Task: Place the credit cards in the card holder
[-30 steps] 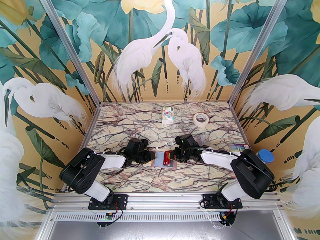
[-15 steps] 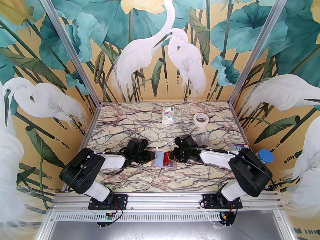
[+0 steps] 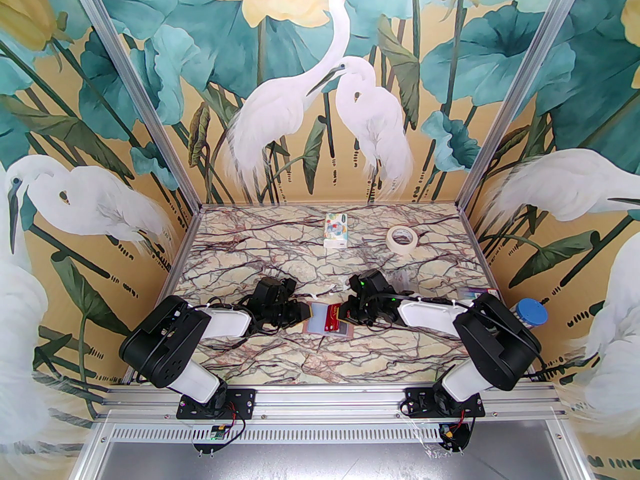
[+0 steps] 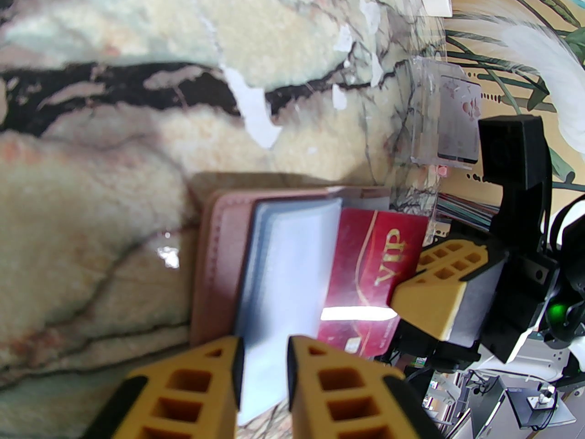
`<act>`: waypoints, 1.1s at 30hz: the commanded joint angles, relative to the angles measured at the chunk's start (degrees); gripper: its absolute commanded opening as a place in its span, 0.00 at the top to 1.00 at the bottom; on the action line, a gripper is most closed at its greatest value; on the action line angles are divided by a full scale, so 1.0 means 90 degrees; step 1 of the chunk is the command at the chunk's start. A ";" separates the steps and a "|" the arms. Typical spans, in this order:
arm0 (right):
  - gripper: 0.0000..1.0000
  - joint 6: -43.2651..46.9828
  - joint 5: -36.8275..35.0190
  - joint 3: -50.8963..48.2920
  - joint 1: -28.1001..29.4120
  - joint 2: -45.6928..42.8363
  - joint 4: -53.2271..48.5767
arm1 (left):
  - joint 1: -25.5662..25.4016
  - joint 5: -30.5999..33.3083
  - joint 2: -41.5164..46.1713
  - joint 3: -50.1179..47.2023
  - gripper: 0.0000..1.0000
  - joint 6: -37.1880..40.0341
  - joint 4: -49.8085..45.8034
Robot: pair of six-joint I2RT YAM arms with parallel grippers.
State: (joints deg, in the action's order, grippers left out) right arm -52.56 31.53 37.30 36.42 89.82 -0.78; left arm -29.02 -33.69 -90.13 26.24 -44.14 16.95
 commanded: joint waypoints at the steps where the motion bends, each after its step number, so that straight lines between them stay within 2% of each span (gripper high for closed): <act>1: 1.00 -0.0041 -0.0027 0.0062 0.0035 0.0136 0.0008 | -0.0057 0.0256 -0.0225 -0.0140 0.76 0.0005 -0.0249; 33: 1.00 0.0155 0.0061 0.0135 0.0035 0.0321 -0.0132 | -0.0057 0.0267 -0.0319 -0.0102 0.77 0.0002 -0.0244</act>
State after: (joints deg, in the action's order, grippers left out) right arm -52.29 32.67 37.76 36.42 91.26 -0.36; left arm -29.02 -33.74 -90.50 26.24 -44.14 17.26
